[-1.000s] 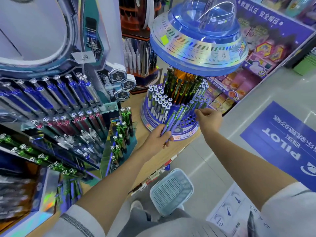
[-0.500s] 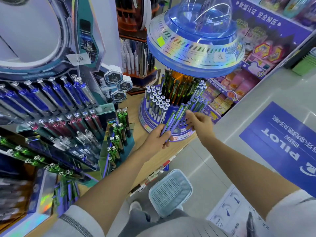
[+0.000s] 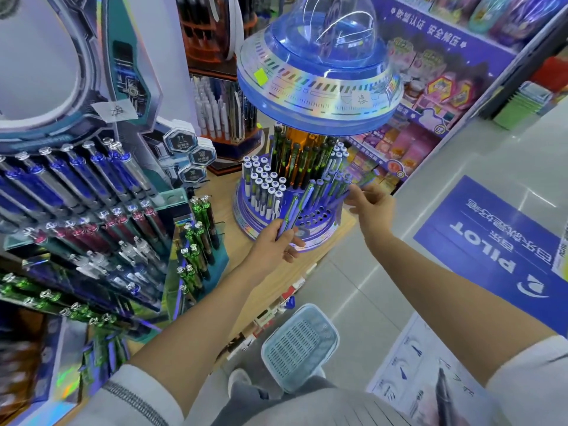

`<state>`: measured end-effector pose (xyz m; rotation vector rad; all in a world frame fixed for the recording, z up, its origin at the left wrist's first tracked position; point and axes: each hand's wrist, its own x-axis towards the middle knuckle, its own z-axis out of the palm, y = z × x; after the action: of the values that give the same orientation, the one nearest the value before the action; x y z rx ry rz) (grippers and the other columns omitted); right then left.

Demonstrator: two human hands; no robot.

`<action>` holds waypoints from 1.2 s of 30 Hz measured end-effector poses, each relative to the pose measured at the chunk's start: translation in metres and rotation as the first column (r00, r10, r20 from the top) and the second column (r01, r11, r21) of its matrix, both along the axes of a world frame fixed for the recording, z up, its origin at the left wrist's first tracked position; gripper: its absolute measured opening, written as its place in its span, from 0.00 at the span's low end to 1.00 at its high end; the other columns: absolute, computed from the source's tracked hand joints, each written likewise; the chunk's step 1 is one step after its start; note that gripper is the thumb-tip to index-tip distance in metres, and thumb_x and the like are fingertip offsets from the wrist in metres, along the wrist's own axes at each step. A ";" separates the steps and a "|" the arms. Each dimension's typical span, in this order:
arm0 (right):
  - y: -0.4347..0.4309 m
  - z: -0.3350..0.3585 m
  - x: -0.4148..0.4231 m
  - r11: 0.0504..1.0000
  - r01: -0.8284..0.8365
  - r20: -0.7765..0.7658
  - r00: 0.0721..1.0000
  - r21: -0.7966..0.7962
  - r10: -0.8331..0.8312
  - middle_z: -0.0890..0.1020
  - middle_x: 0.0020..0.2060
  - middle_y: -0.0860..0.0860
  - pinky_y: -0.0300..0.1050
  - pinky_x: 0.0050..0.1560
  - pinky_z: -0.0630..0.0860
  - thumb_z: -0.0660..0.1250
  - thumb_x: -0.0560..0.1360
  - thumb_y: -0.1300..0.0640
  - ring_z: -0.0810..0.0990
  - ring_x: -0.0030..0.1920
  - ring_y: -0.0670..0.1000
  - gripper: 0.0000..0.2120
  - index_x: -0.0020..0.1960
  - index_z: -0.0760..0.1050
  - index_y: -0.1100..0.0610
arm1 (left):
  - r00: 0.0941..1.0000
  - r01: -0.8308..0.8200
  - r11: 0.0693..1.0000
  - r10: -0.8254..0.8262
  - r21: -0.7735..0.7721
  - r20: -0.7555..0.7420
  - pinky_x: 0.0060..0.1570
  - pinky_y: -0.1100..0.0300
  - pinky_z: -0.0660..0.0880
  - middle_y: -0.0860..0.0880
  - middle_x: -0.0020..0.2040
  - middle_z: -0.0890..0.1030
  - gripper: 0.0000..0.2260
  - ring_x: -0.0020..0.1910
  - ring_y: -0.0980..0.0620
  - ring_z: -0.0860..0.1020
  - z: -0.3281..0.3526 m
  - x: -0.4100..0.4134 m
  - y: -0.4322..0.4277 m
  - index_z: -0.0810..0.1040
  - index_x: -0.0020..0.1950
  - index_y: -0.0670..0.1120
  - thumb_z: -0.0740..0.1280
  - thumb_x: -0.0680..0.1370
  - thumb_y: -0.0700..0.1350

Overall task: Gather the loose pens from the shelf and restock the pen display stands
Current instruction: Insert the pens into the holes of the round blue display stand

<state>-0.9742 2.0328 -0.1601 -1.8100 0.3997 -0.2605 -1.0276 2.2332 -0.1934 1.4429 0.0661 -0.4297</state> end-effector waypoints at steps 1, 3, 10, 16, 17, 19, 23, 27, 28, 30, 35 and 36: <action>0.000 -0.002 0.002 0.999 0.024 -0.017 1.000 -0.037 -0.024 0.84 0.35 0.50 0.51 0.44 0.81 0.70 0.76 0.53 0.84 0.40 0.53 0.11 0.35 0.75 0.51 | 1.000 0.003 1.000 -0.003 0.003 0.000 0.34 0.61 0.74 0.46 0.43 0.81 0.08 0.34 0.50 0.76 0.000 0.000 0.000 0.70 0.58 0.37 0.56 0.84 0.40; 0.000 -0.007 0.005 0.993 0.042 -0.058 0.997 -0.113 -0.049 0.85 0.35 0.49 0.57 0.48 0.81 0.71 0.75 0.51 0.84 0.41 0.52 0.11 0.35 0.76 0.50 | 1.000 0.009 1.000 -0.009 0.009 0.001 0.34 0.62 0.75 0.46 0.43 0.81 0.08 0.34 0.50 0.76 0.000 0.001 0.000 0.70 0.58 0.37 0.56 0.83 0.40; 0.003 -0.009 0.006 0.973 0.047 -0.043 0.997 -0.226 -0.059 0.83 0.35 0.50 0.58 0.46 0.81 0.72 0.73 0.49 0.83 0.40 0.56 0.10 0.36 0.76 0.51 | 1.000 0.022 0.999 -0.022 -0.035 -0.004 0.34 0.62 0.75 0.46 0.44 0.80 0.07 0.34 0.50 0.76 -0.005 0.004 0.001 0.73 0.52 0.44 0.56 0.83 0.39; 0.005 -0.007 0.004 0.965 0.064 0.005 0.998 -0.255 -0.065 0.80 0.32 0.49 0.58 0.45 0.81 0.72 0.73 0.50 0.82 0.39 0.56 0.11 0.34 0.75 0.50 | 1.000 0.027 0.999 -0.027 -0.031 -0.005 0.36 0.61 0.76 0.45 0.44 0.81 0.07 0.35 0.51 0.76 -0.007 0.006 0.001 0.73 0.51 0.46 0.56 0.83 0.39; 0.005 -0.008 0.005 0.961 0.051 -0.001 0.999 -0.273 -0.053 0.80 0.32 0.49 0.58 0.46 0.81 0.72 0.73 0.50 0.82 0.39 0.55 0.11 0.34 0.75 0.49 | 1.000 0.028 0.999 -0.028 -0.030 -0.005 0.36 0.60 0.76 0.45 0.45 0.81 0.07 0.35 0.51 0.76 -0.007 0.007 0.001 0.73 0.51 0.46 0.56 0.83 0.39; 0.004 -0.008 0.004 0.948 0.026 -0.017 0.999 -0.316 -0.033 0.80 0.33 0.49 0.57 0.46 0.80 0.72 0.73 0.51 0.82 0.40 0.55 0.11 0.35 0.74 0.50 | 1.000 0.026 0.999 -0.027 -0.032 -0.007 0.37 0.60 0.76 0.46 0.44 0.81 0.07 0.35 0.51 0.76 -0.007 0.007 0.001 0.73 0.51 0.46 0.56 0.83 0.39; 0.007 -0.016 0.004 0.947 0.024 -0.055 0.998 -0.320 -0.044 0.82 0.36 0.52 0.53 0.46 0.80 0.72 0.74 0.53 0.82 0.41 0.55 0.10 0.38 0.74 0.52 | 1.000 0.025 0.999 -0.025 -0.042 -0.002 0.36 0.61 0.76 0.46 0.43 0.80 0.07 0.35 0.50 0.76 -0.005 0.007 0.000 0.73 0.51 0.46 0.56 0.83 0.39; 0.014 -0.020 0.005 0.965 0.057 -0.053 0.996 -0.254 -0.073 0.82 0.39 0.51 0.45 0.45 0.79 0.74 0.72 0.56 0.81 0.41 0.50 0.10 0.48 0.74 0.55 | 1.000 0.030 0.999 -0.030 -0.037 0.003 0.36 0.61 0.76 0.46 0.44 0.80 0.07 0.36 0.50 0.76 -0.005 0.007 0.000 0.73 0.51 0.46 0.56 0.83 0.39; 0.015 -0.021 0.007 0.963 0.054 -0.053 0.996 -0.264 -0.071 0.81 0.38 0.49 0.45 0.46 0.79 0.74 0.72 0.57 0.80 0.40 0.49 0.10 0.48 0.75 0.56 | 0.999 0.033 0.999 -0.033 -0.034 0.003 0.36 0.61 0.76 0.46 0.44 0.81 0.07 0.36 0.50 0.77 -0.005 0.007 0.000 0.73 0.51 0.46 0.56 0.83 0.39; 0.017 -0.024 0.010 0.960 0.047 -0.076 0.995 -0.278 -0.070 0.80 0.37 0.47 0.47 0.48 0.80 0.75 0.72 0.58 0.79 0.39 0.47 0.08 0.48 0.77 0.57 | 0.999 0.035 0.999 -0.035 -0.029 0.006 0.37 0.60 0.77 0.46 0.44 0.81 0.07 0.36 0.51 0.77 -0.005 0.006 0.001 0.73 0.52 0.46 0.56 0.83 0.39; 0.017 -0.026 0.008 0.984 0.063 -0.095 0.992 -0.169 -0.080 0.82 0.41 0.51 0.48 0.46 0.80 0.74 0.72 0.58 0.82 0.42 0.50 0.12 0.49 0.71 0.54 | 1.000 0.030 0.999 -0.030 -0.019 0.006 0.37 0.61 0.76 0.47 0.44 0.81 0.07 0.36 0.51 0.77 -0.006 0.005 0.002 0.74 0.55 0.45 0.57 0.83 0.39; 0.016 -0.026 0.006 0.984 0.052 -0.079 0.995 -0.168 -0.066 0.82 0.41 0.52 0.48 0.44 0.79 0.74 0.73 0.57 0.81 0.41 0.50 0.12 0.48 0.70 0.53 | 1.000 0.030 0.999 -0.029 -0.018 0.007 0.37 0.61 0.76 0.47 0.44 0.81 0.07 0.36 0.51 0.77 -0.006 0.005 0.002 0.73 0.55 0.44 0.57 0.83 0.39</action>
<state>-0.9682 2.0491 -0.1857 -1.9791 0.5046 -0.2654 -1.0228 2.2349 -0.1991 1.4291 0.0355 -0.4484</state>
